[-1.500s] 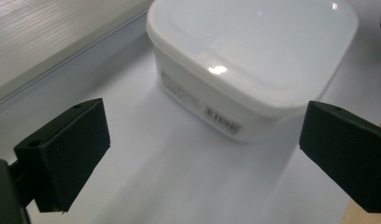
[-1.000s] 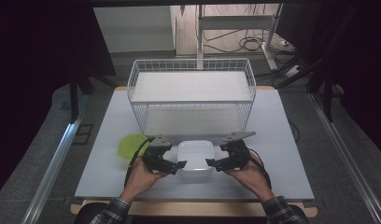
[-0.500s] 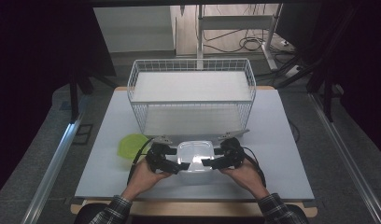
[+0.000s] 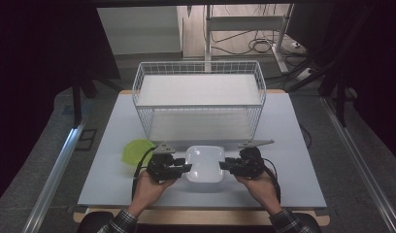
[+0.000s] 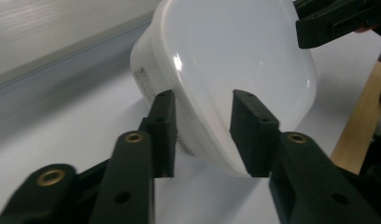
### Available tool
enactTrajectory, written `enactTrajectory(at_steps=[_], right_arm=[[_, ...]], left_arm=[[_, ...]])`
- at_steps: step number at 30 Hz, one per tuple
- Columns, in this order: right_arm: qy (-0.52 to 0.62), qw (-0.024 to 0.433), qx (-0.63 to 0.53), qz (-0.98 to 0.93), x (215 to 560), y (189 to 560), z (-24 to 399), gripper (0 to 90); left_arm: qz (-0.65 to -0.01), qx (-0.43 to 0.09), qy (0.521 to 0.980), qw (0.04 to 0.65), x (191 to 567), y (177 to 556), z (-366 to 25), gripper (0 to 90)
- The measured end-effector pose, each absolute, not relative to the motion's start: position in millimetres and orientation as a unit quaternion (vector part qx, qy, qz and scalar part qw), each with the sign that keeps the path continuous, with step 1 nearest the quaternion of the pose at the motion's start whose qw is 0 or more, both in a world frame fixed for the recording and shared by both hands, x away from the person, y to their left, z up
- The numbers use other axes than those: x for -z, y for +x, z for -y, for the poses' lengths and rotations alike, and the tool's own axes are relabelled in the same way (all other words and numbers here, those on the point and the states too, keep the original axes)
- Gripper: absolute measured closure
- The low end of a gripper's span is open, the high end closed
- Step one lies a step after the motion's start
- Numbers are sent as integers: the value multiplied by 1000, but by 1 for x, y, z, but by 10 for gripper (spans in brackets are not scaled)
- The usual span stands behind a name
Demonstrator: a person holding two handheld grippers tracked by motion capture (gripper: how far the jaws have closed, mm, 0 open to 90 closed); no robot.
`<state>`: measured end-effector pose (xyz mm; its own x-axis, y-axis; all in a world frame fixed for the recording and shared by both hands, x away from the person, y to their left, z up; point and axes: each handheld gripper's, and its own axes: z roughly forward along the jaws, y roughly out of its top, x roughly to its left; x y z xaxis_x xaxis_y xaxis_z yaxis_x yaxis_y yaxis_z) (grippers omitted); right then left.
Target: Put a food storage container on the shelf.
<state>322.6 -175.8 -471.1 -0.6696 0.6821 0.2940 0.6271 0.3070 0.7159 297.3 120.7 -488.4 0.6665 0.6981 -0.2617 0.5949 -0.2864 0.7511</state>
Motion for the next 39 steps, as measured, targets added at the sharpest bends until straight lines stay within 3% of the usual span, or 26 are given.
enactTrajectory(at_steps=[7,9,25,39], right_arm=[[417,63,-448,-789,472,319,177,774],[416,88,-443,-789,472,316,174,774],[395,129,-475,-776,451,311,167,775],[371,168,-505,-761,400,319,164,776]], left_arm=[[-420,-82,784,450,491,294,-120,782],[-431,-76,775,456,492,296,-121,780],[-418,-125,771,463,462,295,-123,778],[-404,-171,759,481,408,304,-125,775]])
